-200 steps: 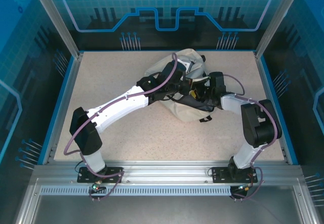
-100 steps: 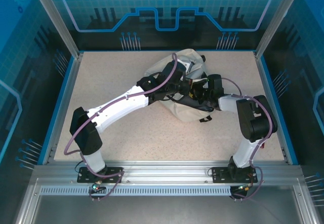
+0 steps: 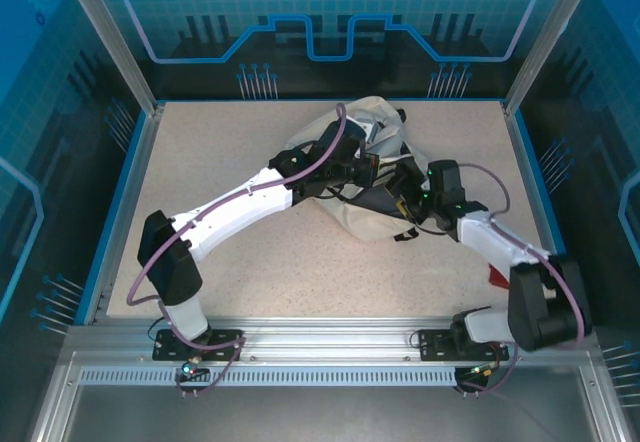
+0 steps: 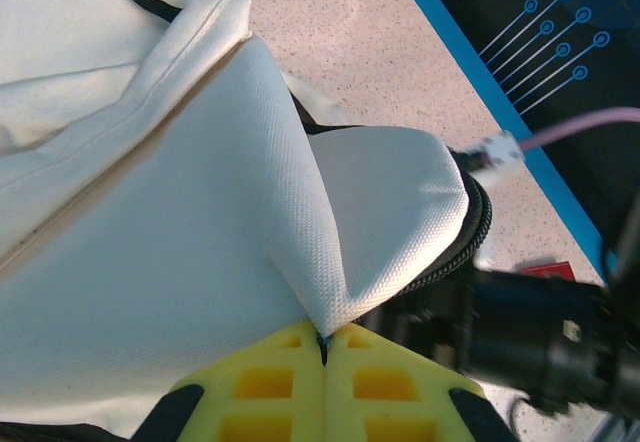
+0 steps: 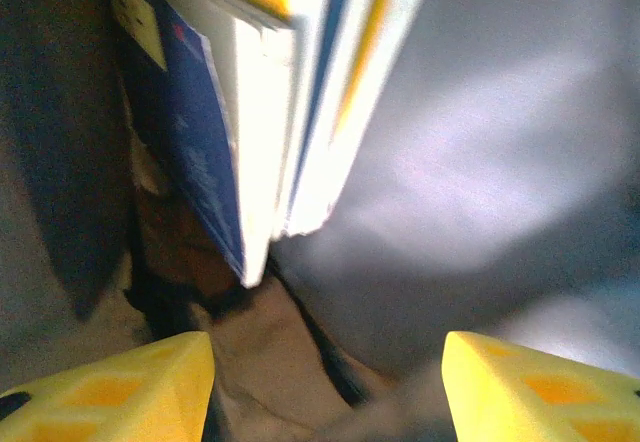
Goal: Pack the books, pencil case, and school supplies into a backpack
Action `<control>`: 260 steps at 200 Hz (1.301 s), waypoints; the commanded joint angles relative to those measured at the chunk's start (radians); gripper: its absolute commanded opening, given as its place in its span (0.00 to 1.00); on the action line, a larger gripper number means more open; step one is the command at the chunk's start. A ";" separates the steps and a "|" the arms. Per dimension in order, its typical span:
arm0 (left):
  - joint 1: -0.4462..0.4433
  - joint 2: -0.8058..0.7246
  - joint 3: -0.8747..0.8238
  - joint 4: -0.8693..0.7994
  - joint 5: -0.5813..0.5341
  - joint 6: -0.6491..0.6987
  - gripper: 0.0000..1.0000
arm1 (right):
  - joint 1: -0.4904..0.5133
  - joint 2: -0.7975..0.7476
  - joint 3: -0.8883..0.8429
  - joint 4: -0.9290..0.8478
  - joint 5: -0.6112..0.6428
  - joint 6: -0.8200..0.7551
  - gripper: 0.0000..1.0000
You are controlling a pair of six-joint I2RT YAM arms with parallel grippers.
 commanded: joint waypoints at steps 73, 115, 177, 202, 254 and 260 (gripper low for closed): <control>0.018 0.079 0.031 -0.025 0.083 -0.046 0.63 | -0.024 -0.515 0.005 -0.651 0.408 -0.192 0.62; 0.158 -0.075 -0.223 0.035 0.062 -0.218 0.74 | 0.115 -0.449 0.172 -0.676 0.403 -0.405 0.58; 0.347 -0.299 -0.621 0.055 0.064 -0.400 0.78 | 0.443 0.046 0.491 -0.641 0.338 -0.602 0.55; 0.358 -0.356 -0.709 0.073 0.079 -0.438 0.79 | 0.438 0.227 0.561 -0.586 0.242 -0.600 0.51; 0.360 -0.361 -0.774 0.098 0.128 -0.469 0.80 | 0.392 0.497 0.703 -0.600 0.128 -0.602 0.38; 0.360 -0.360 -0.775 0.100 0.130 -0.469 0.80 | 0.388 0.516 0.716 -0.606 0.125 -0.599 0.35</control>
